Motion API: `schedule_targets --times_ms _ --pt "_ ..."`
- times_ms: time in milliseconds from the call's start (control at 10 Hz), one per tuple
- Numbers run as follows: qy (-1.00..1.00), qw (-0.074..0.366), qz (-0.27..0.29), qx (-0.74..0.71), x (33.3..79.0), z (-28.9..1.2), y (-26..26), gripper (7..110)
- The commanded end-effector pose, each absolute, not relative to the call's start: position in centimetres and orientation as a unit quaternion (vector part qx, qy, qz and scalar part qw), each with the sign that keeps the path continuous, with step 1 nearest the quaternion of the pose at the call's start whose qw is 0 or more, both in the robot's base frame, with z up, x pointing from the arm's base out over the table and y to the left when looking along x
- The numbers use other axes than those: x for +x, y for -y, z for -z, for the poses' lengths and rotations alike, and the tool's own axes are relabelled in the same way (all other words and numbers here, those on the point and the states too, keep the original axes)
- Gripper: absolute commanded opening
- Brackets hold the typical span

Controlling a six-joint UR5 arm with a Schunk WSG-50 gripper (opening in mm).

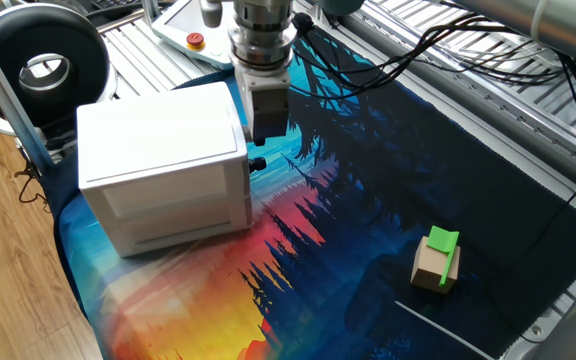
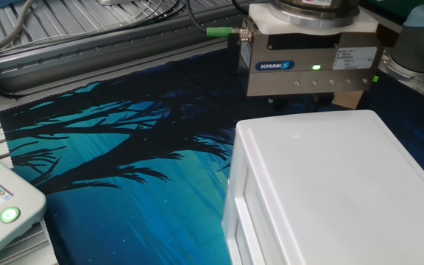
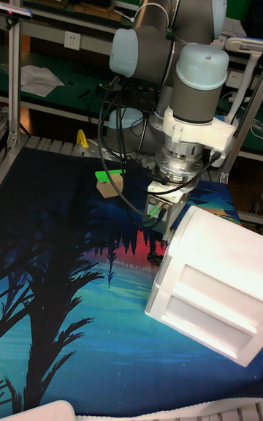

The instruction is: Grasp the handle and open the drawer

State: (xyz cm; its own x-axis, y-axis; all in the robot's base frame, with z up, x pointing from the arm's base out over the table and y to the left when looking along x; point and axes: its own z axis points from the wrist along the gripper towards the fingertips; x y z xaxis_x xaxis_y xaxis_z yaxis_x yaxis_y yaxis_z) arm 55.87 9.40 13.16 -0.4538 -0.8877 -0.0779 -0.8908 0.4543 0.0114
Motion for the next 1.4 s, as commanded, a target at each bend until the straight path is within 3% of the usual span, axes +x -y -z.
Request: schedule_targets --times_ms 0,200,300,1300 --pt "-0.853 0.033 -0.027 -0.519 56.0 -13.2 -9.5 22" --pt "-0.855 0.031 -0.029 -0.517 55.9 -13.2 -9.6 22" --pt "-0.855 0.03 -0.028 -0.516 55.9 -13.1 -9.5 7" --pt "-0.847 0.015 -0.013 -0.531 55.4 -13.0 -7.3 7"
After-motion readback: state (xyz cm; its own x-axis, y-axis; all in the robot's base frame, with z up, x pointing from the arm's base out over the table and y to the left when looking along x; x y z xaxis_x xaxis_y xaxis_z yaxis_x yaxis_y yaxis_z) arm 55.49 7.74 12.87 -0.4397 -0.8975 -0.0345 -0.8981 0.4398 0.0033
